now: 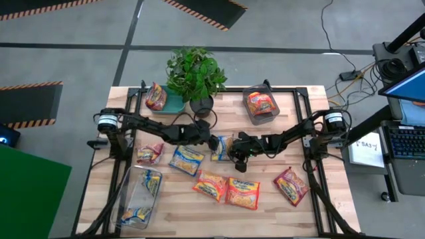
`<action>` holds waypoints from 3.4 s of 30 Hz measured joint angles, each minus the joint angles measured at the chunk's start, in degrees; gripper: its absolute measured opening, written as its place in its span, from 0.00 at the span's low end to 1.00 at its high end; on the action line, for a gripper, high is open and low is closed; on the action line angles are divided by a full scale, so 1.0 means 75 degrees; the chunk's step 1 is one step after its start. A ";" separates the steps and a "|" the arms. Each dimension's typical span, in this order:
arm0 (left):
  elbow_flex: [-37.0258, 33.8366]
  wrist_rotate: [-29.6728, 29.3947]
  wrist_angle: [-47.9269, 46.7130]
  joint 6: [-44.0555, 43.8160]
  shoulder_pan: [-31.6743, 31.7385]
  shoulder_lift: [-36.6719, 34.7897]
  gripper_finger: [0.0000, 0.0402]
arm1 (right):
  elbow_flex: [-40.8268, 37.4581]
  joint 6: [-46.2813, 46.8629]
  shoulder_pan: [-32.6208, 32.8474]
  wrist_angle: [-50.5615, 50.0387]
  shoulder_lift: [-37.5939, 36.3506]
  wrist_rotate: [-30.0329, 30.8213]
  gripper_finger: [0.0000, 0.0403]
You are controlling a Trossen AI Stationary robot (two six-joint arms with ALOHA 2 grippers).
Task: Sort Maruchan noodles
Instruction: Put the blue noodle pack into the transparent bin
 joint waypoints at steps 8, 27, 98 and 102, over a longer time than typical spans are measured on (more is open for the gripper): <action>-0.0476 0.1113 0.0888 0.0159 0.0352 -0.0052 0.66 | -0.0003 -0.0037 0.0000 0.0007 0.0003 -0.0006 0.02; -0.0851 0.1665 0.3734 -0.0188 0.0077 0.0863 0.54 | -0.0015 -0.0037 -0.0003 0.0239 0.0012 -0.0010 0.02; -0.0856 0.0914 -0.1911 0.6603 -0.2032 -0.6324 0.01 | 0.2714 0.0047 0.0373 0.2385 -0.0654 0.0133 0.71; -0.0856 0.0911 -0.1959 0.6585 -0.2032 -0.6374 0.01 | 0.3344 -0.0104 0.0358 0.1975 -0.0278 0.0163 0.70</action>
